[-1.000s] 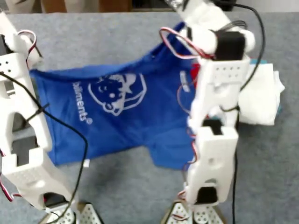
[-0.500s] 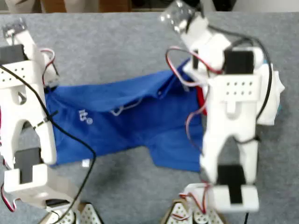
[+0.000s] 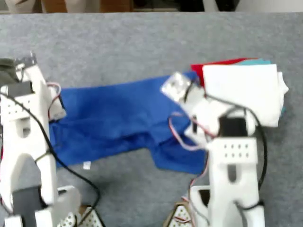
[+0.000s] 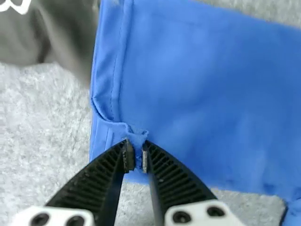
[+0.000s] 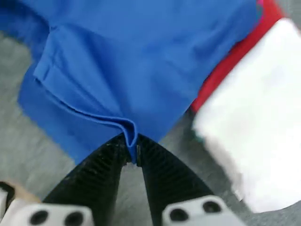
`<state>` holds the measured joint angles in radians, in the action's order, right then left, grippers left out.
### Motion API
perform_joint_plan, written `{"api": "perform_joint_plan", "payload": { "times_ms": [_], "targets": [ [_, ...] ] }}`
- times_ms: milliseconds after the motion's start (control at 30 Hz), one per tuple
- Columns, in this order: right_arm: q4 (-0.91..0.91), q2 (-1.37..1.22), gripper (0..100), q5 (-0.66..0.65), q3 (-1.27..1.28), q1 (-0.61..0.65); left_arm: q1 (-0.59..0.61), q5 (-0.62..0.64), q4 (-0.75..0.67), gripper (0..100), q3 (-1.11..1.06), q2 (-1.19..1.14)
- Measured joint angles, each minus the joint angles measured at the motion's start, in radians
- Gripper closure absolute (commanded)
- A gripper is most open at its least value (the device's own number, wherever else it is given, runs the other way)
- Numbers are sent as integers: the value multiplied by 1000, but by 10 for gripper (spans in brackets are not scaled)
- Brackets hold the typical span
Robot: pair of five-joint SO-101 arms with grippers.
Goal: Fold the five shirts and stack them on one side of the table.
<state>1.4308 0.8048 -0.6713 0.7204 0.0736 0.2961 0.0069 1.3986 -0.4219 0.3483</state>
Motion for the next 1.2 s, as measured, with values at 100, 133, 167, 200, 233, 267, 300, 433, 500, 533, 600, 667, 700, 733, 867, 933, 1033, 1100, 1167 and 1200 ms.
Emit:
{"api": "perform_joint_plan", "payload": {
  "times_ms": [100, 133, 167, 200, 233, 267, 300, 433, 500, 533, 600, 667, 700, 733, 867, 933, 1033, 1100, 1167, 1200],
  "targets": [
    [68, 120, 997, 0, 61, 0, 2, -8, -23, 982, -91, 72],
    [78, 158, 997, 0, 81, 0, 2, -11, -29, 982, -118, 89],
    [86, 195, 997, 0, 103, 0, 2, -12, -34, 982, -146, 103],
    [91, 229, 997, 0, 126, 0, 2, -14, -37, 982, -172, 112],
    [91, 255, 997, 0, 149, 0, 2, -14, -40, 982, -198, 117],
    [91, 276, 997, 0, 169, 0, 2, -14, -49, 982, -222, 121],
    [91, 290, 997, 0, 180, -6, 2, -15, -60, 982, -247, 126],
    [74, 307, 997, -37, 213, -69, 2, -15, -109, 982, -338, 130],
    [63, 307, 997, -57, 238, -94, 2, -15, -115, 982, -348, 130],
    [61, 308, 997, -66, 252, -101, 2, -15, -115, 982, -351, 130],
    [58, 315, 997, -74, 275, -106, 2, -32, -117, 982, -356, 130],
    [55, 315, 997, -75, 287, -106, 6, -57, -118, 982, -356, 130],
    [49, 315, 997, -75, 295, -106, 14, -64, -127, 982, -356, 130],
    [40, 315, 997, -78, 304, -106, 23, -69, -140, 982, -359, 130],
    [-3, 315, 997, -112, 371, -106, 51, -98, -155, 982, -365, 130],
    [-32, 315, 997, -118, 404, -106, 57, -120, -155, 982, -385, 130],
    [-72, 315, 997, -118, 433, -106, 57, -160, -155, 982, -420, 130],
    [-89, 315, 997, -118, 433, -106, 57, -176, -155, 982, -439, 130],
    [-97, 315, 997, -118, 433, -107, 57, -192, -160, 982, -442, 130],
    [-98, 315, 997, -118, 433, -107, 57, -195, -164, 982, -442, 130]
  ]
}}
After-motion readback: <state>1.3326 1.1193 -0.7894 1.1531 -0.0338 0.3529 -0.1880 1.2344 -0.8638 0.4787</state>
